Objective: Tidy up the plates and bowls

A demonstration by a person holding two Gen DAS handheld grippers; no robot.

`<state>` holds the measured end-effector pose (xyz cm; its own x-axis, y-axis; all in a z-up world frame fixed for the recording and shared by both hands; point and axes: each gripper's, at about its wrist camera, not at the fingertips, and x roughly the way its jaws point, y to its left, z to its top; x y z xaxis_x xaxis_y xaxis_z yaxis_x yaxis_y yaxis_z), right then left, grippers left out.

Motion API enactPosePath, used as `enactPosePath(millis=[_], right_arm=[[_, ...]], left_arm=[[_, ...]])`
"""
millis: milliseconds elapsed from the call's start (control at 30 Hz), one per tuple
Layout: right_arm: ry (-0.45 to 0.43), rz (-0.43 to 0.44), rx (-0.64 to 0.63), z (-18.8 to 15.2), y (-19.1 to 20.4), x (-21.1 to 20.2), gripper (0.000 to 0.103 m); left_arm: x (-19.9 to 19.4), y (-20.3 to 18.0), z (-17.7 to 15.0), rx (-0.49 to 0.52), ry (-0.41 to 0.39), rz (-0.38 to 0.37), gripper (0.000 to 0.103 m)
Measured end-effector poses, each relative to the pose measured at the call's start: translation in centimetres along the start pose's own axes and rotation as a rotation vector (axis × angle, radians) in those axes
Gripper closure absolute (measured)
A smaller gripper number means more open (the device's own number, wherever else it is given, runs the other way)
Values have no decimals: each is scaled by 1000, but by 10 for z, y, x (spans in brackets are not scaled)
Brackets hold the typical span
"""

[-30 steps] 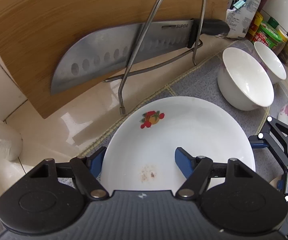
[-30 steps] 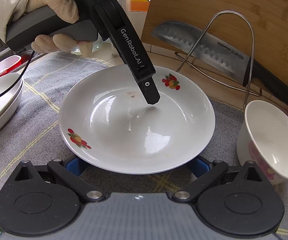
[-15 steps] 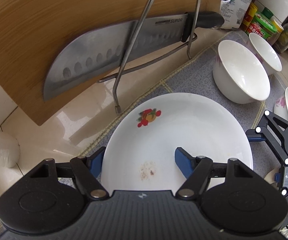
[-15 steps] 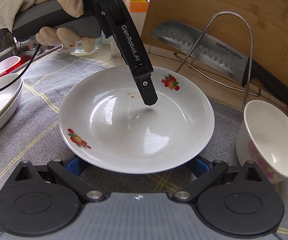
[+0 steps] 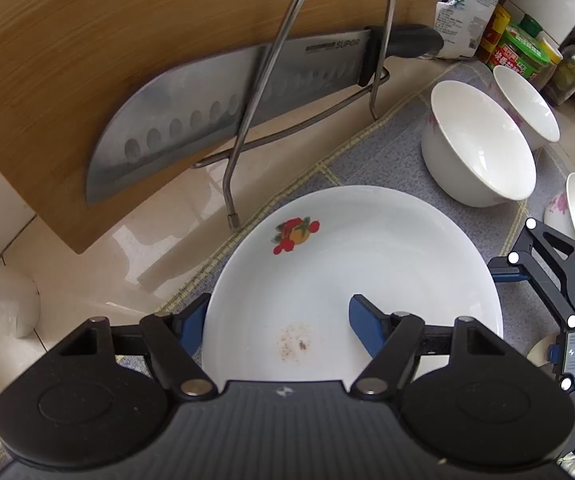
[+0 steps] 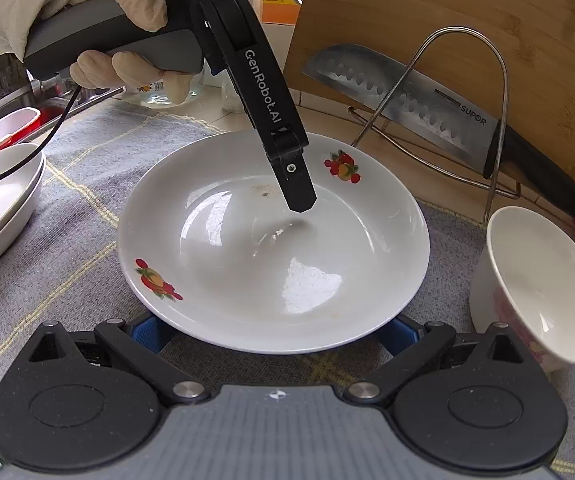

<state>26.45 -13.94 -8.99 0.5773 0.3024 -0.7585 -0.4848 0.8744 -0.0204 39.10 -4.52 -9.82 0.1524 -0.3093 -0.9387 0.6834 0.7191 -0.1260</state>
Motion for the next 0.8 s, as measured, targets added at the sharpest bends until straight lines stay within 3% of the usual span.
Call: enactPosePath(millis=[800], right_arm=[[4, 5, -6, -1, -1, -2, 0]], left_arm=[[1, 1, -4, 19, 7, -20, 30]])
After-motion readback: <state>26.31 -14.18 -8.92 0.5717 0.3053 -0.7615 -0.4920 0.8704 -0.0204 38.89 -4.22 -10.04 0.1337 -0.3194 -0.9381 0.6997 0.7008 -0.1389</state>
